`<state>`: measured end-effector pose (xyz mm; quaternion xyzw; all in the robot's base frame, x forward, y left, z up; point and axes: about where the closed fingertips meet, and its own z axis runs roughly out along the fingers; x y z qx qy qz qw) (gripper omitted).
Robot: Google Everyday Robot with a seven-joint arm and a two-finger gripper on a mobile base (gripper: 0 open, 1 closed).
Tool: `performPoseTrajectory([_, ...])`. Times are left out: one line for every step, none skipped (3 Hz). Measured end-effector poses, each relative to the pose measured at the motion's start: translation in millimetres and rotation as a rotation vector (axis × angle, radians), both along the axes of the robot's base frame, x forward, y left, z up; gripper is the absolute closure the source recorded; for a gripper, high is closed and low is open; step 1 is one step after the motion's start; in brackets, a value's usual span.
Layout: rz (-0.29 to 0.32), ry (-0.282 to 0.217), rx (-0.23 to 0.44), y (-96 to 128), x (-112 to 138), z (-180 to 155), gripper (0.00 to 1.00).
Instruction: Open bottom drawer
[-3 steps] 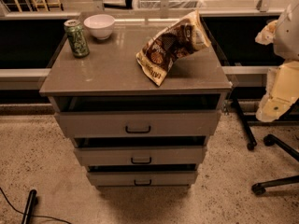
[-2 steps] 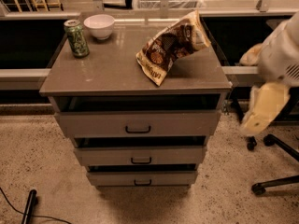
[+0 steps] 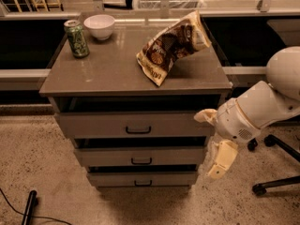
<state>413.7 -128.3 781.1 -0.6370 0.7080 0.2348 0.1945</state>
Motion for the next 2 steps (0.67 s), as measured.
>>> performPoseTrajectory([0.061,-0.036,0.013,2,1,-3,0.00])
performPoseTrajectory([0.010,-0.024,0.046,-6,11,-38,0.00])
